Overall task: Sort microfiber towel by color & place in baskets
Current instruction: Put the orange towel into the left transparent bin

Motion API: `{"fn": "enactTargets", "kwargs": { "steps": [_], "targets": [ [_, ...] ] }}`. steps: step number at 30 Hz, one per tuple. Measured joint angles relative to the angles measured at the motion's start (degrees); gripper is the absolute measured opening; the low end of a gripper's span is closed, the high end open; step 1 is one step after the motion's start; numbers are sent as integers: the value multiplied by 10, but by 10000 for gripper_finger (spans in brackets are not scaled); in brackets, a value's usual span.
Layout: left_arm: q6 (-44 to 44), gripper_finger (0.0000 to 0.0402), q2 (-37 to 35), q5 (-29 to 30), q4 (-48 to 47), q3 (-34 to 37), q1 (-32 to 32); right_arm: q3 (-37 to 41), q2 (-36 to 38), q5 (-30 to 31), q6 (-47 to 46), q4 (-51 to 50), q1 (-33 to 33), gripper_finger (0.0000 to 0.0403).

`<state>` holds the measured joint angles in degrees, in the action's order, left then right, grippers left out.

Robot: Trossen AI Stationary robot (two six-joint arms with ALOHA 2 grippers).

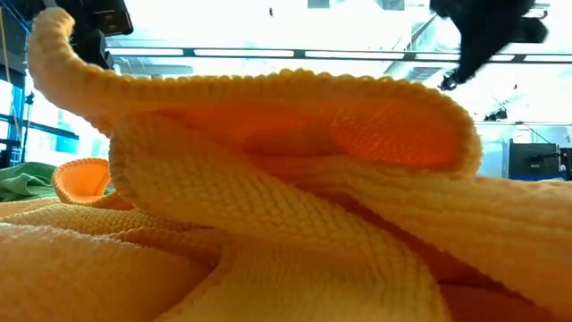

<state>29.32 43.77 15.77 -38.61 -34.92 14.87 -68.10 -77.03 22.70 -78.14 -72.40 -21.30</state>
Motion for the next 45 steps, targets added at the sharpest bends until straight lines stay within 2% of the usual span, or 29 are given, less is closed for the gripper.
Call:
{"fn": "enactTargets", "kwargs": {
  "steps": [3,7,12,16,23,27,30,33,35,38,42,43,45],
  "targets": [
    [0,0,0,-1,0,0,0,18,-17,-78,-41,-36,15,0],
    [-16,0,0,-1,0,0,0,61,-24,-160,-40,-20,39,6],
    [-21,0,0,-13,0,0,0,129,-24,-225,-25,5,71,57],
    [-20,0,0,-21,0,0,0,176,-24,-229,-5,38,86,124],
    [-6,0,0,-21,27,0,0,259,-24,-198,11,178,90,226],
    [4,0,0,-18,63,0,0,320,-24,-216,3,274,89,261],
    [5,0,0,-10,84,0,0,354,-19,-219,-3,310,90,268],
    [8,0,1,13,101,0,0,361,-19,-210,-30,309,89,257],
    [21,0,4,29,117,0,0,356,-20,-209,-15,298,89,232],
    [25,0,10,44,152,0,0,344,-24,-202,29,288,89,167],
    [24,0,24,45,201,0,0,323,-25,-185,81,263,89,44],
    [24,0,28,45,214,0,0,315,-25,-178,94,249,89,25],
    [24,0,36,47,237,0,0,294,-23,-168,113,220,89,21]
  ]
}}
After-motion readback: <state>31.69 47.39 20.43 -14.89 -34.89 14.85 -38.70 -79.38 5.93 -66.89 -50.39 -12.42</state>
